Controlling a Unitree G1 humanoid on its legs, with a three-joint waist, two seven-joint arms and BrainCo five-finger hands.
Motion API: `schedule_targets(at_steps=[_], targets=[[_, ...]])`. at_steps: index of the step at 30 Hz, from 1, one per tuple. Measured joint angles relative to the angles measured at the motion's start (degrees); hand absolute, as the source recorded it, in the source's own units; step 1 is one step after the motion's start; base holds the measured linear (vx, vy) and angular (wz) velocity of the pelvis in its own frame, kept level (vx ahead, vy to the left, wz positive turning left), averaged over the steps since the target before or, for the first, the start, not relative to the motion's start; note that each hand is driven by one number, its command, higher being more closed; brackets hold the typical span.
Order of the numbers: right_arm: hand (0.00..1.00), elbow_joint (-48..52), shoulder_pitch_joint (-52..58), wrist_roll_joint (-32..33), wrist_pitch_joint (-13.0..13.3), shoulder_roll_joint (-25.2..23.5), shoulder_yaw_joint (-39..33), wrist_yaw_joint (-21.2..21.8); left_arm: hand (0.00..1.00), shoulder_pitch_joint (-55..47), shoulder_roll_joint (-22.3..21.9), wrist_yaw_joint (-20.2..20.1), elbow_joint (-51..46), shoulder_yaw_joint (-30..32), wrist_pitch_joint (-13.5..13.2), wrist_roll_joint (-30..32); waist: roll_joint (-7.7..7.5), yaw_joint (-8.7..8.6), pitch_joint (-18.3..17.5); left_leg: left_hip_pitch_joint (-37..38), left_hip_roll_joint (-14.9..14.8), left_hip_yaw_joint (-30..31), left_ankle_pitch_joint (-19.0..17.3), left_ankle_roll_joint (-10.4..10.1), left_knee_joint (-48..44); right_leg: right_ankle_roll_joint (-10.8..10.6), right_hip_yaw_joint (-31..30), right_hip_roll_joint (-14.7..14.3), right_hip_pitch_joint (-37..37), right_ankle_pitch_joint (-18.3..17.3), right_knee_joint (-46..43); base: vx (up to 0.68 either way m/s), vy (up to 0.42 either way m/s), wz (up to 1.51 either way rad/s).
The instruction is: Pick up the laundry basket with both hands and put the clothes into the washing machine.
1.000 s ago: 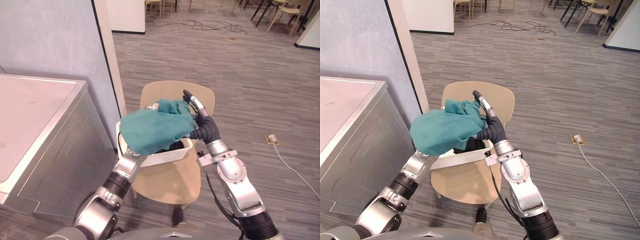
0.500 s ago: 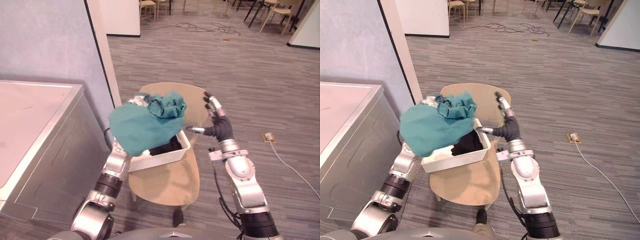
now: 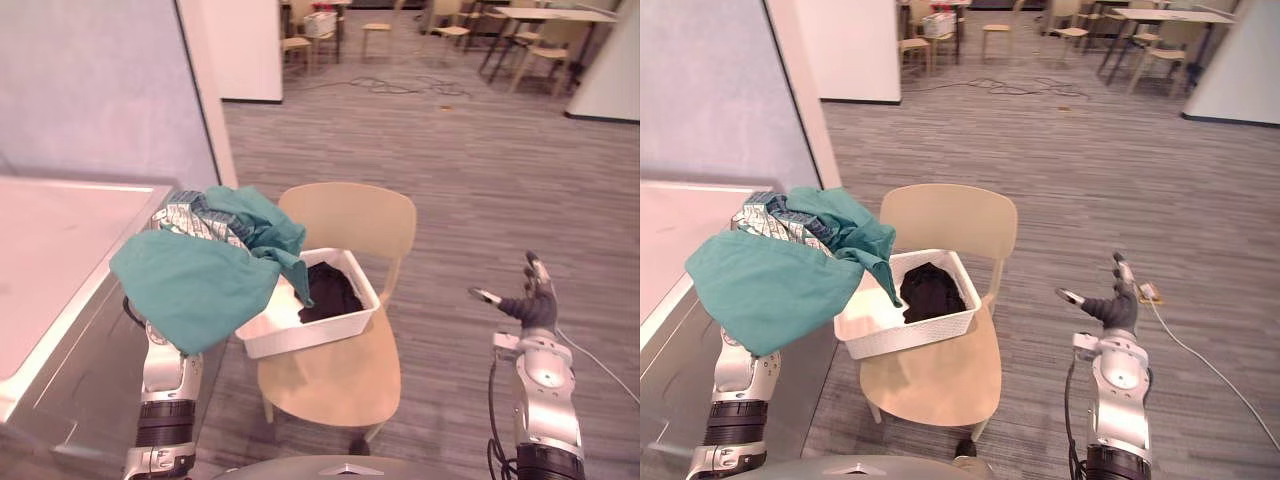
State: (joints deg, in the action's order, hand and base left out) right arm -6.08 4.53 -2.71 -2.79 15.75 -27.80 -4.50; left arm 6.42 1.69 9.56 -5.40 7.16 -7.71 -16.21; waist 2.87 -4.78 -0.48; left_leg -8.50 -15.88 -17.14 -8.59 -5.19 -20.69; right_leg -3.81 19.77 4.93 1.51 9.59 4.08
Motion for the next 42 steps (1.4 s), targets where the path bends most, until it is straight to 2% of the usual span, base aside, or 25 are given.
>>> schedule_targets(at_steps=[1,2,5,6,7,8,9,10,13,15,16,17,18,19,21,23,24,26,28,30,32,37,38,39,42], targets=[[0.0,-1.6,-0.2,0.0,-0.3,0.0,-0.8,-0.1,1.0,-0.1,0.0,0.0,-0.5,0.0,0.0,-0.1,0.74,0.39,0.6,-0.9,-0.9,0.3,-0.1,0.8,-0.7,0.8,-0.1,-0.8,0.3,-0.7,-0.8,-0.07,-0.059,0.66],[0.0,-4.3,-0.3,0.0,-1.0,-0.6,-2.3,-0.8,1.0,-0.3,0.1,0.1,-0.7,1.0,-0.2,-0.5,0.48,0.71,0.9,-1.5,-1.8,-0.6,-0.4,3.9,-0.9,1.8,-0.6,-1.9,0.4,-1.2,-1.2,-0.02,-0.091,0.67],[0.0,-12.2,-1.4,0.0,-2.1,-1.2,-8.9,-2.5,1.0,-0.3,-0.3,0.1,-0.4,0.9,-0.3,-1.7,0.91,0.64,2.8,-2.2,-10.2,-11.6,-3.8,8.8,-15.5,3.5,4.8,-1.7,-1.3,-0.8,-1.6,0.01,0.001,0.79],[0.0,-14.0,-1.1,0.0,-2.9,-1.1,-11.0,-3.3,1.0,-0.3,-0.6,-0.1,-0.5,-1.0,-0.3,-1.7,3.08,0.81,2.8,-1.7,-10.7,-14.2,-0.2,9.9,-16.9,3.5,6.6,-2.1,-1.4,-1.9,-4.2,-0.01,0.061,0.93],[0.0,-14.9,-0.9,0.0,-3.1,-1.2,-11.7,-3.7,1.0,0.0,-0.6,-0.4,-0.5,-1.7,-0.3,-1.7,3.27,0.08,3.7,-2.3,-10.1,-13.9,0.7,10.0,-16.4,3.4,7.5,-1.6,-0.8,-4.7,-7.0,-0.02,0.033,1.44],[0.0,-19.6,0.1,0.0,-3.1,-1.8,-13.4,-3.6,1.0,0.5,-0.4,-1.1,-0.8,-2.3,-0.3,-1.7,-0.08,-1.87,3.4,-1.3,-4.8,-10.2,1.9,8.5,-8.3,4.0,5.9,0.0,0.9,-8.1,-8.5,-0.05,0.01,1.42],[0.0,-22.8,0.3,0.1,-3.1,-1.9,-15.2,-3.6,1.0,1.0,-1.0,-1.2,-0.8,-2.1,-0.4,-1.8,-0.2,-1.71,3.9,-0.7,-4.9,-10.1,-0.1,9.6,-9.3,4.3,8.2,1.0,0.7,-7.3,-8.8,-0.09,-0.023,1.3],[0.0,-29.7,0.0,0.2,-3.2,-2.0,-18.5,-3.7,1.0,0.8,-1.2,-1.1,-0.7,-2.1,-0.8,-1.8,-0.18,-0.28,4.1,0.7,-8.2,-9.5,-4.0,8.4,-20.3,4.4,9.5,0.8,0.3,-6.1,-9.5,-0.08,-0.021,0.6],[0.0,-42.2,1.0,1.5,-2.9,-1.7,-20.6,-2.9,1.0,1.1,-1.4,-1.3,-0.7,-3.0,-1.0,-1.8,0.2,-0.28,4.1,4.5,-9.8,-2.5,-6.1,2.7,-23.0,3.9,13.2,1.6,1.0,-4.5,-8.7,-0.14,0.086,0.77],[0.0,-51.2,1.2,2.9,-3.2,-1.8,-25.8,-1.1,1.0,1.5,-2.4,-1.3,-0.9,-3.3,-1.2,-1.8,1.0,-0.24,3.6,6.2,-9.3,1.4,-5.4,0.1,-17.6,3.6,15.4,2.5,3.3,-2.9,-8.4,-0.2,0.222,0.77],[0.0,-54.4,1.5,3.4,-3.4,-1.9,-27.8,0.0,1.0,1.6,-2.9,-1.4,-1.0,-3.3,-1.5,-1.7,1.65,-0.16,3.3,7.5,-8.0,1.4,-7.4,-4.3,-11.9,3.1,16.0,3.2,5.0,-1.6,-8.6,-0.24,0.383,0.47],[0.0,-57.9,1.6,3.6,-3.7,-3.1,-30.4,1.0,1.0,1.6,-2.8,-1.5,-1.0,-3.2,-1.5,-1.8,0.94,-0.02,3.7,9.1,-5.4,-0.6,-10.5,-7.5,-6.2,2.3,16.0,4.9,6.4,0.6,-8.5,-0.26,0.403,0.43],[0.0,-58.8,2.1,4.0,-4.1,-4.6,-31.9,2.0,1.0,1.6,-2.5,-1.6,-1.0,-3.2,-1.5,-1.8,-0.3,0.09,4.4,10.4,-3.5,-2.0,-12.4,-7.8,-3.6,1.9,15.9,6.6,6.7,2.1,-8.2,-0.32,0.488,0.17],[0.0,-58.9,3.2,4.7,-4.6,-6.9,-31.8,3.2,1.0,0.9,-1.4,-1.7,-1.2,-3.2,-1.4,-1.8,-2.29,0.96,5.2,10.9,-1.5,-3.4,-12.3,-7.5,-4.1,2.0,15.1,8.8,6.6,3.3,-7.9,-0.32,0.336,-0.07],[0.0,-56.7,9.7,4.6,-6.5,-10.5,-27.5,7.2,1.0,-3.9,-0.9,-3.0,-8.5,-4.0,-1.6,-1.7,-3.35,1.31,4.5,10.4,0.2,-4.7,-15.3,-5.2,-8.6,1.9,14.8,11.7,6.4,1.3,-9.8,-0.36,0.365,-0.24],[0.0,-53.6,12.3,4.8,-6.4,-11.0,-24.0,8.2,1.0,-6.1,-0.6,-4.2,-13.0,-5.4,-2.9,-1.7,-2.11,1.14,4.0,9.7,0.3,-5.9,-15.1,-3.0,-8.9,1.8,11.8,12.6,9.4,-8.6,-15.7,-0.2,0.21,-0.17],[0.0,-53.2,12.4,5.2,-6.4,-11.0,-23.9,8.2,1.0,-6.5,-0.9,-4.3,-13.5,-5.5,-3.1,-1.7,-1.81,1.11,3.9,9.7,0.2,-6.4,-14.9,-2.6,-8.5,2.4,10.0,12.6,11.2,-9.5,-19.4,-0.1,0.095,-0.11],[0.0,-53.2,12.9,6.0,-6.4,-11.5,-21.2,8.1,1.0,-7.2,-2.3,-4.6,-13.4,-5.8,-3.4,-1.8,-2.11,1.08,3.6,9.7,0.2,-5.6,-14.1,-2.4,-7.8,1.9,2.9,9.2,12.1,-12.6,-36.0,-0.06,0.013,0.08],[0.0,-51.7,11.9,8.4,-5.6,-12.9,-19.1,7.7,1.0,-9.1,-4.2,-4.5,-11.9,-7.1,-3.6,-2.7,-2.57,2.1,3.3,8.3,1.4,-3.1,-12.8,-2.8,-7.0,-0.8,-4.1,4.5,9.4,-21.8,-38.3,-0.02,-0.091,0.39],[0.0,-51.0,11.7,9.9,-4.7,-14.9,-19.1,7.3,1.0,-9.7,-5.3,-4.4,-8.8,-9.6,-3.0,-3.4,-3.15,2.09,2.8,5.7,3.0,1.7,-11.0,-3.1,-6.0,-3.2,-8.9,3.2,8.5,-23.4,-36.7,-0.04,-0.112,1.04],[0.0,-51.0,10.4,10.2,-4.2,-15.7,-17.0,6.7,1.0,-12.4,-5.5,-4.6,-8.6,-12.2,-2.4,-4.1,-3.37,3.65,0.7,1.3,4.8,6.5,-7.2,-3.1,-2.6,-2.4,-10.9,2.4,8.6,-25.8,-32.1,-0.03,-0.187,1.22],[0.0,-50.5,8.1,9.5,-2.4,-15.2,-10.4,4.5,1.0,-14.7,-5.3,-4.9,-9.2,-17.8,-2.2,-7.5,-2.99,7.39,1.0,-6.2,5.3,11.4,0.7,-2.9,0.0,-1.2,-2.7,3.8,7.4,-24.8,-30.2,-0.05,-0.134,1.52],[0.0,-47.6,7.6,9.4,-2.2,-14.5,-7.1,4.2,1.0,-15.4,-5.3,-5.0,-9.2,-18.8,-2.1,-8.6,-3.13,6.99,1.4,-7.1,1.1,-3.4,1.3,3.5,-1.6,-0.4,3.3,5.2,4.5,-24.1,-27.9,-0.05,-0.009,1.93],[0.0,-46.0,7.5,9.0,-1.8,-14.3,-5.4,3.7,1.0,-15.7,-5.3,-5.4,-9.2,-18.8,-2.0,-9.3,-3.53,7.35,1.7,-6.3,-1.7,-8.8,1.7,5.2,-3.0,-0.2,4.9,5.9,3.0,-24.1,-27.4,-0.05,0.094,1.86],[0.0,-44.4,6.8,9.0,-1.1,-14.1,-3.9,2.8,1.0,-16.4,-5.4,-6.6,-9.1,-18.9,-1.8,-10.4,-4.08,7.76,2.0,-6.9,-5.4,-9.3,-0.7,9.1,-9.9,-1.4,9.3,9.3,-0.6,-23.4,-26.6,-0.01,0.185,0.73]])
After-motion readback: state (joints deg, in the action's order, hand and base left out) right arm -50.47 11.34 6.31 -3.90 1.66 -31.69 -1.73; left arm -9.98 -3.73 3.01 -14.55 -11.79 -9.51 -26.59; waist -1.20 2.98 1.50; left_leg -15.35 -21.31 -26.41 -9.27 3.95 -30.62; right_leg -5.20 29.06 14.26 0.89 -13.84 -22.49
